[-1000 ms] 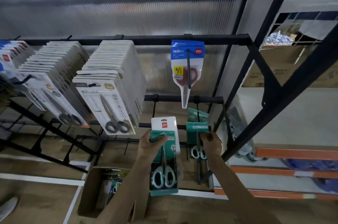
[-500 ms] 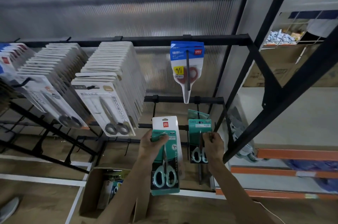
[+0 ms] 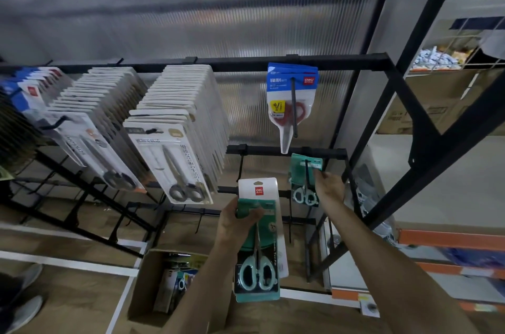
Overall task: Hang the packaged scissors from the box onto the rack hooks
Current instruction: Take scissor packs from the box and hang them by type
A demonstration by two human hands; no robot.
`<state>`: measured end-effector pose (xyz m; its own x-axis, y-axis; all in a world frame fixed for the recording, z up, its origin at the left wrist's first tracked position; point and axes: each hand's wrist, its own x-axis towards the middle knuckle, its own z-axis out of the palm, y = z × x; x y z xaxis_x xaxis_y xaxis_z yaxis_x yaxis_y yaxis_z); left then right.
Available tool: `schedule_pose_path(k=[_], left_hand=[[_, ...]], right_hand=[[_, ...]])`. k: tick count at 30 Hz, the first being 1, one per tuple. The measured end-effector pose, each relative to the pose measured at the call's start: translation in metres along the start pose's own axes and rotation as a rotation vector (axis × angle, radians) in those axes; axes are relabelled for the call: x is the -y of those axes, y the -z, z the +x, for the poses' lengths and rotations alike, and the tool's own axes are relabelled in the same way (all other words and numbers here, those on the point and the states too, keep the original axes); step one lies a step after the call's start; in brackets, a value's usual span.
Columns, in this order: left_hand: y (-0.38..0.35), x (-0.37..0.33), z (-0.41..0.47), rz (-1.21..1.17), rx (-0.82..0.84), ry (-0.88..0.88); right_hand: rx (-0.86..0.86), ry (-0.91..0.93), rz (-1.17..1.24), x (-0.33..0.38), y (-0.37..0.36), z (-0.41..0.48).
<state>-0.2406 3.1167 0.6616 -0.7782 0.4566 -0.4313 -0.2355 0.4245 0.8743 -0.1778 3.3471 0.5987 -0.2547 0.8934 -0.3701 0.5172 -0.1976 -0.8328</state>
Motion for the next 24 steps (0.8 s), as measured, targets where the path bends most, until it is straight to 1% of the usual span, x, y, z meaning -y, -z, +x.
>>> schedule_pose_path(k=[2,5,6,9,10,12,13,14,16,17,18,21,24], left_hand=[[0.001,0.0,-0.001,-0.016,-0.004,-0.008],[0.001,-0.005,-0.004,-0.039,-0.008,-0.027],[0.0,-0.007,-0.004,-0.036,-0.003,-0.03],[-0.003,-0.013,-0.007,-0.034,0.011,-0.05],[-0.005,-0.014,-0.006,-0.046,0.017,-0.054],[-0.01,-0.018,-0.007,-0.065,0.006,-0.057],[-0.013,-0.022,-0.009,-0.092,-0.002,-0.054],[-0.016,-0.024,-0.009,-0.111,-0.002,-0.062],[-0.025,-0.03,-0.013,-0.072,0.0,-0.106],[-0.029,-0.034,-0.016,-0.046,-0.003,-0.123],[-0.032,-0.035,-0.017,-0.038,-0.003,-0.131],[-0.041,-0.035,-0.022,-0.059,-0.002,-0.126],[-0.042,-0.032,-0.026,-0.027,0.007,-0.105]], right_hand=[[0.01,-0.014,0.036,0.003,0.0,0.006],[0.077,-0.035,0.094,0.011,0.003,0.006],[0.101,-0.009,0.069,0.009,0.002,0.007],[0.062,0.029,-0.137,-0.005,0.008,-0.012],[0.028,0.06,-0.132,-0.01,0.012,-0.03],[0.046,0.166,0.038,-0.009,0.026,-0.081],[0.086,0.214,0.108,-0.009,0.032,-0.103],[0.195,0.242,0.152,-0.005,0.037,-0.121],[0.464,0.294,0.146,-0.003,0.042,-0.14],[0.532,0.325,0.121,-0.004,0.042,-0.142],[0.533,0.346,0.082,-0.001,0.043,-0.142],[0.455,0.386,0.026,0.007,0.056,-0.14],[0.338,0.347,0.005,0.004,0.07,-0.143]])
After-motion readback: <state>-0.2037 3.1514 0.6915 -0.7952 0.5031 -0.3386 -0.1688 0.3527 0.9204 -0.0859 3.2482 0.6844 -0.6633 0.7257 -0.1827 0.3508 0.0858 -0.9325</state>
